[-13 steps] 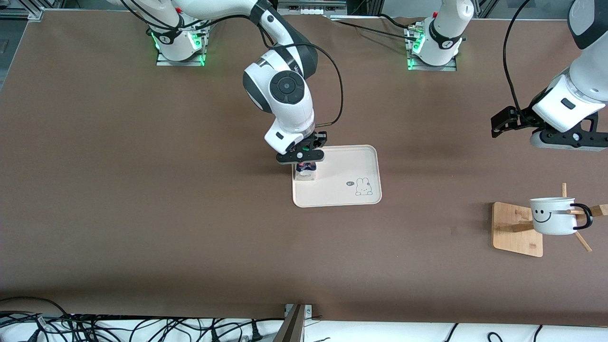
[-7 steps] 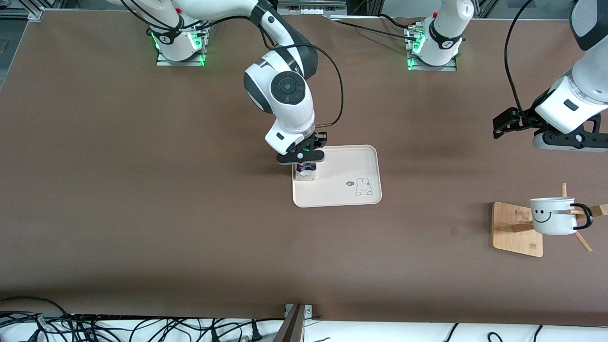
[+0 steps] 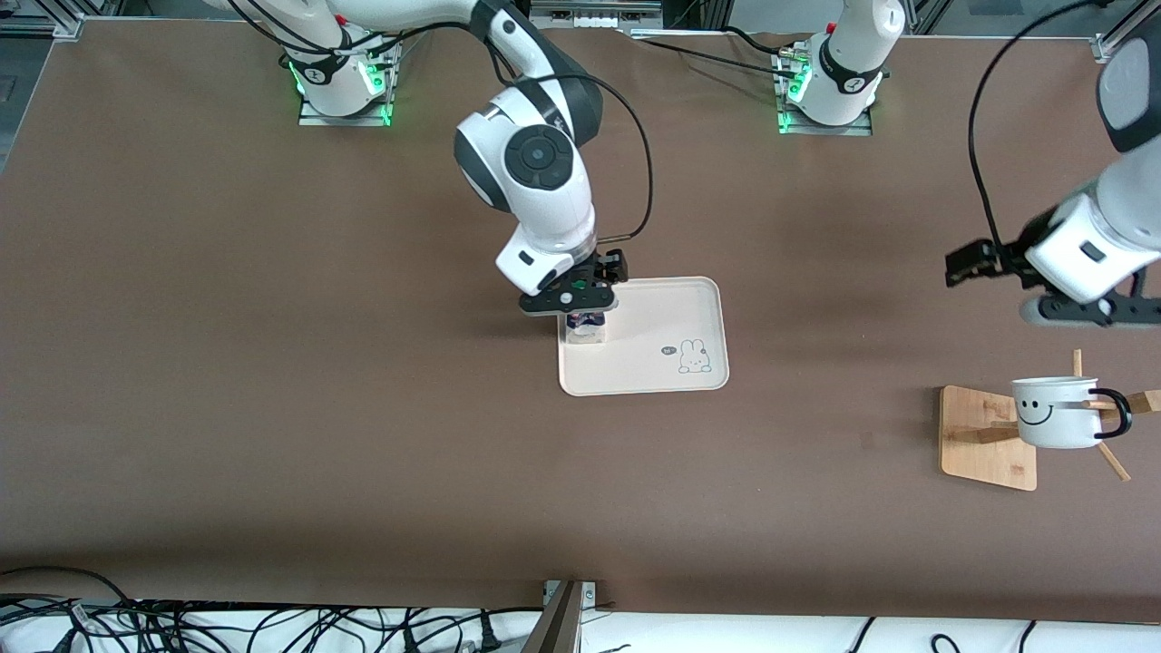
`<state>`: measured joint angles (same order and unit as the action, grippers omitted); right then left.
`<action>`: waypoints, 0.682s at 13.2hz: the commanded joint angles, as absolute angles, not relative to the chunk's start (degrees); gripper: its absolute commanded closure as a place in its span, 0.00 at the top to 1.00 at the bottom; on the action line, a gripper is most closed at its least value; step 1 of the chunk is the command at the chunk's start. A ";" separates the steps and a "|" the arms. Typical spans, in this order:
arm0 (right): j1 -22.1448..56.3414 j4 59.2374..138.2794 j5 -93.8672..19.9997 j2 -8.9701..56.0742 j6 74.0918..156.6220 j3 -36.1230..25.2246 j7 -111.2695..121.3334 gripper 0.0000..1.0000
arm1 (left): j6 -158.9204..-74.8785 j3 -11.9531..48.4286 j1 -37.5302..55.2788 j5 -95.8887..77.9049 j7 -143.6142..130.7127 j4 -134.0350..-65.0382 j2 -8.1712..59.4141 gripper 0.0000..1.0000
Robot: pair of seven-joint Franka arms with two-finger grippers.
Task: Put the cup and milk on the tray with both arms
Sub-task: 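Release the carton on the tray while the left gripper reaches the mug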
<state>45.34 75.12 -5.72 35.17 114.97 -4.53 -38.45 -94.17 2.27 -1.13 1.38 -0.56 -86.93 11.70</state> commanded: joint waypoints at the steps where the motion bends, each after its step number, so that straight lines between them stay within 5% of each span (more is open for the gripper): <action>1: 41.07 75.67 -5.98 28.24 109.61 -6.06 -37.79 1.00 | -91.93 2.29 -2.37 1.58 3.06 -80.33 16.35 1.00; 6: 28.50 76.98 -8.42 18.74 96.97 -6.50 -26.66 1.00 | -97.81 2.20 -3.78 3.42 -3.57 -82.17 17.05 1.00; 9: 26.81 79.80 -10.37 12.59 91.16 -12.11 -18.83 1.00 | -104.56 2.81 -3.51 7.46 -14.04 -84.19 16.96 1.00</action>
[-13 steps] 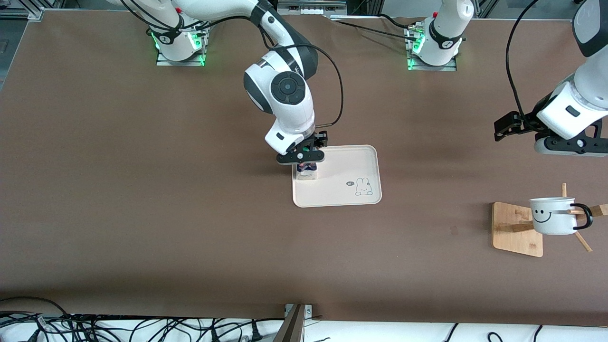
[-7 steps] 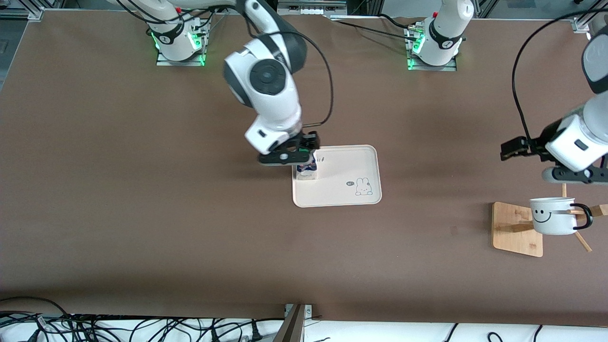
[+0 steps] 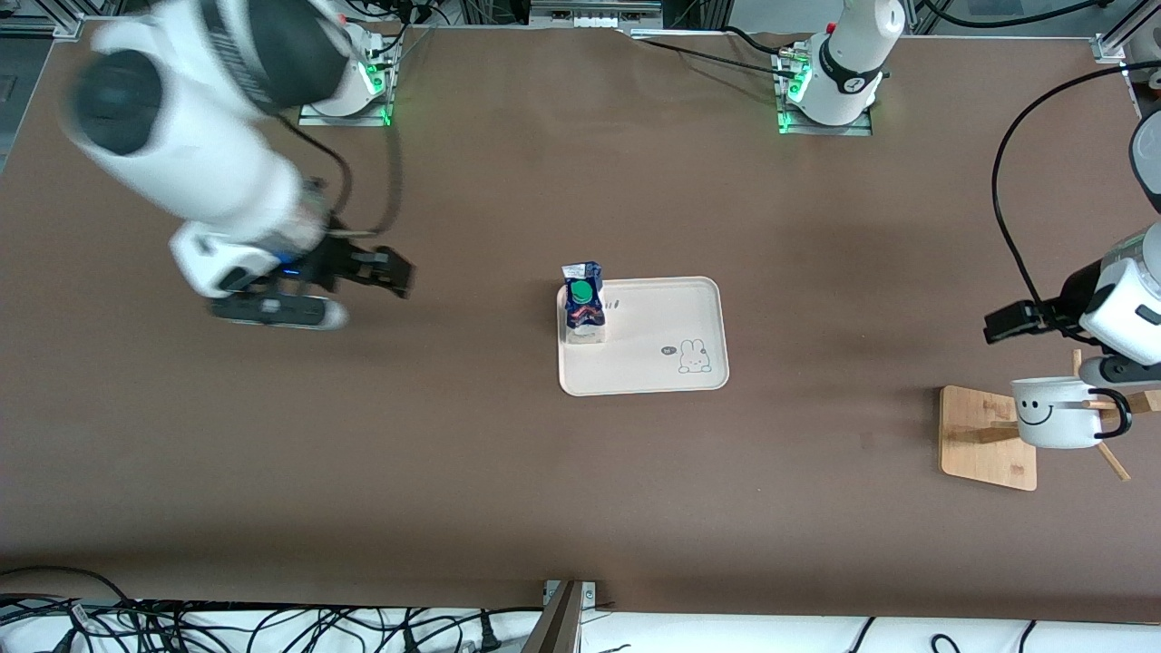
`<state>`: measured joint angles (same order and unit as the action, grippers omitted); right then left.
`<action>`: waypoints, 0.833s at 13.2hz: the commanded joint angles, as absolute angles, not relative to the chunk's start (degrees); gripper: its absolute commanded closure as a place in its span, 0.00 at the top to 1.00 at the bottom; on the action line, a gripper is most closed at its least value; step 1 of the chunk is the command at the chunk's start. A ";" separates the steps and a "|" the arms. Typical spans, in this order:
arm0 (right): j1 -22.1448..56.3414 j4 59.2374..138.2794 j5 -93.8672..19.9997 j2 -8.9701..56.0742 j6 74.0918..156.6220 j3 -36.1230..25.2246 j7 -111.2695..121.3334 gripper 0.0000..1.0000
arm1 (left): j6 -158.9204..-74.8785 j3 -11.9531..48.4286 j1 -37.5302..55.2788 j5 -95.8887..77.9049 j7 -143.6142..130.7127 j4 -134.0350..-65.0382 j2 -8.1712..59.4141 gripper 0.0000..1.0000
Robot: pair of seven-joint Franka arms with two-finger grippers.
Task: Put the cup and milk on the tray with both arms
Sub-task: 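Release the carton on the tray while the left gripper reaches the mug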
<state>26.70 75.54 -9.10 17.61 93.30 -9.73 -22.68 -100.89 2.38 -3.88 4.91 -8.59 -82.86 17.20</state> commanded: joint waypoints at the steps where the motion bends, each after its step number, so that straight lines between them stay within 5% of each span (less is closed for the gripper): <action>1: 26.81 80.85 -10.37 11.00 89.92 -13.35 -17.59 1.00 | -106.76 2.81 -3.60 7.47 -15.45 -85.16 16.96 1.00; 8: 26.81 87.00 -9.49 3.09 86.04 -22.49 -5.73 1.00 | -115.84 2.20 -5.27 9.66 -31.62 -93.16 15.65 1.00; 11: 22.97 89.38 -6.08 1.59 86.04 -19.37 -4.83 1.00 | -123.79 2.37 -6.77 9.76 -35.94 -99.81 12.40 1.00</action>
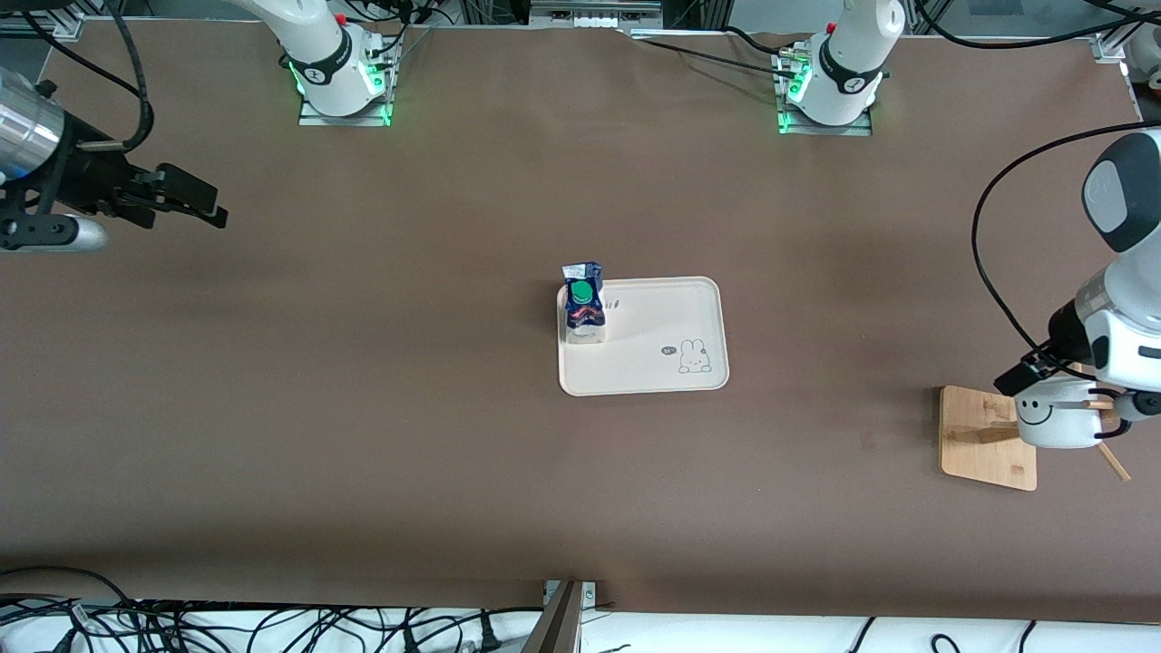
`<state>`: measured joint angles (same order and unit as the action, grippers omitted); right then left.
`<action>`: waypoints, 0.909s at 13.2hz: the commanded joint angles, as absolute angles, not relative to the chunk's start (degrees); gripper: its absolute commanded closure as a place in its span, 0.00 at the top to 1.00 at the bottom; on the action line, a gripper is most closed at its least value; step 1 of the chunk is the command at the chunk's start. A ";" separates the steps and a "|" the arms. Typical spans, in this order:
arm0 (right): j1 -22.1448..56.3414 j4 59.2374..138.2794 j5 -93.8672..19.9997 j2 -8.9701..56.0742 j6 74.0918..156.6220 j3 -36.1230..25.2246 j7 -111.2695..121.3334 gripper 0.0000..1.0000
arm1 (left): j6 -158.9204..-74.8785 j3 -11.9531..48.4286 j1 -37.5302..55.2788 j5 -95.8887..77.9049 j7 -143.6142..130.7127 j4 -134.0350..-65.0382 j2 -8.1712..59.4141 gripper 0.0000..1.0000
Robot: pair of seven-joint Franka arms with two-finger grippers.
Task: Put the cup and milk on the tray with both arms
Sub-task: 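Release the carton on the tray while the left gripper reaches the mug, then grasp the white mug rim with the left gripper on the stand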
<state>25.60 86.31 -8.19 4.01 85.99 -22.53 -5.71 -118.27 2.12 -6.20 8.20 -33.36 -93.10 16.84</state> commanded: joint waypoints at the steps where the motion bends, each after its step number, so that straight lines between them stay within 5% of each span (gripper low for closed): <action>1: 18.15 90.25 -5.28 1.06 86.39 -14.72 -4.75 1.00 | -129.06 2.37 -6.94 9.76 -35.95 -102.98 11.70 0.99; 5: 9.50 93.77 -2.55 0.62 89.11 -5.46 -4.48 1.00 | -143.69 2.55 -8.09 9.93 -35.60 -113.54 8.10 0.90; 8: 5.36 94.49 -1.76 0.44 90.97 -1.67 -3.17 1.00 | -148.79 2.64 -8.78 10.02 -34.80 -115.31 8.43 0.69; 10: 5.45 93.96 -1.41 0.44 90.97 -1.67 -2.64 1.00 | -152.83 2.64 -10.19 10.11 -33.24 -115.31 10.10 0.44; 12: 5.45 93.08 -0.79 0.88 91.14 -1.67 -2.55 1.00 | -153.02 2.72 -11.42 10.11 -30.94 -115.40 10.11 0.34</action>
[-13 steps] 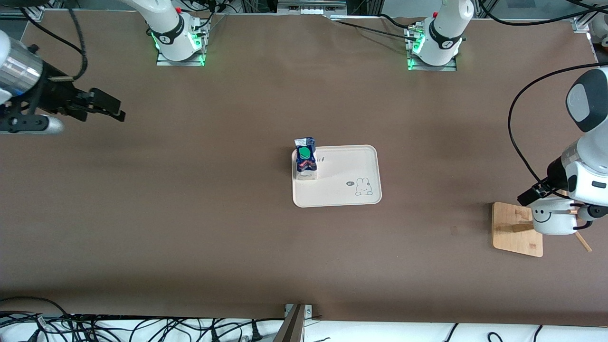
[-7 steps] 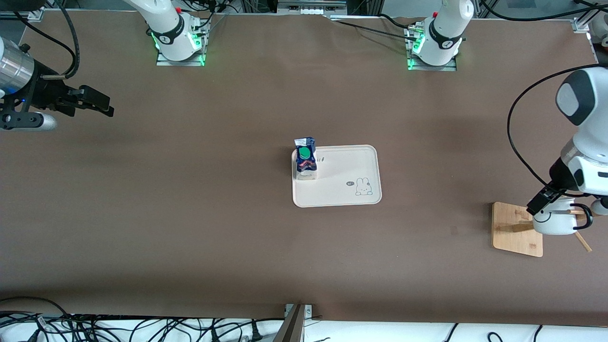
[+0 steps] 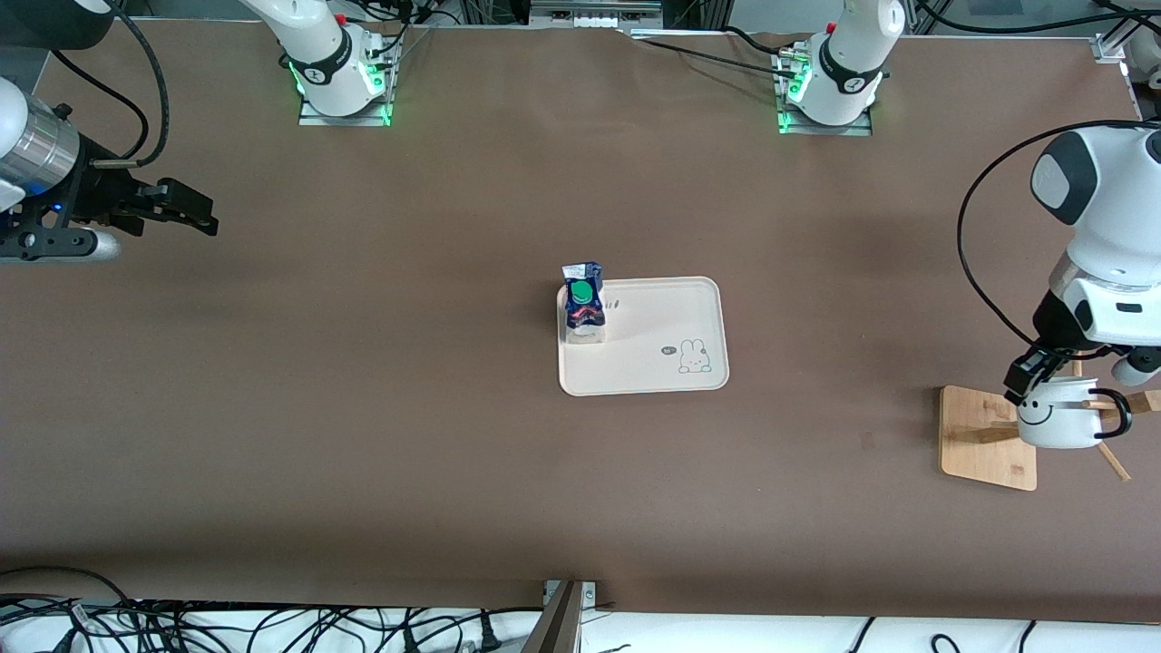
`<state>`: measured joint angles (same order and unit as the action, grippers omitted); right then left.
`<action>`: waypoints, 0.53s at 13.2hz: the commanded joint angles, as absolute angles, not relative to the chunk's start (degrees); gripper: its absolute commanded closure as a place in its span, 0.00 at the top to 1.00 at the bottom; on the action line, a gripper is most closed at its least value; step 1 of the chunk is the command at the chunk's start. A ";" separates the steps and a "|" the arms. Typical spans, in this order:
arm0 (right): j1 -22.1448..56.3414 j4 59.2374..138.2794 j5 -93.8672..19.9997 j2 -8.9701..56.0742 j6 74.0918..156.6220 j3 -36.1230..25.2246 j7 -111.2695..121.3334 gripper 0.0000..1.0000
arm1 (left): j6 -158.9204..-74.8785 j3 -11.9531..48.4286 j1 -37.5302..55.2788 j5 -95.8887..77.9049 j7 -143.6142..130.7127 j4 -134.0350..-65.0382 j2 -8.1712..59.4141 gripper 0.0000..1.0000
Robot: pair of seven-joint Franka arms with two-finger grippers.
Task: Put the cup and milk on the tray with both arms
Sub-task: 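Grasp the white mug rim with the left gripper on the stand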
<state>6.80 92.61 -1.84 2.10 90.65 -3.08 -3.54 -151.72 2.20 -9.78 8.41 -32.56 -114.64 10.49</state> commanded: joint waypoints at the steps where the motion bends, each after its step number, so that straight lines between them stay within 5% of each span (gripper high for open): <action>1: 5.45 92.82 -0.70 0.97 91.14 -1.67 -2.64 1.00 | -153.02 2.72 -11.43 10.11 -30.85 -115.40 10.11 0.22; 3: 5.36 92.55 0.08 1.32 92.45 -1.84 -2.64 1.00 | -152.67 2.81 -11.43 10.11 -30.85 -115.40 10.02 0.03; 7: 5.80 90.79 1.23 2.81 92.02 -1.50 -2.64 1.00 | -150.83 4.12 -10.72 10.11 -31.38 -114.96 9.67 0.00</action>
<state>6.69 92.18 -0.16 2.18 92.39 -2.84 -3.49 -152.67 3.37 -10.35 8.41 -31.53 -114.75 10.34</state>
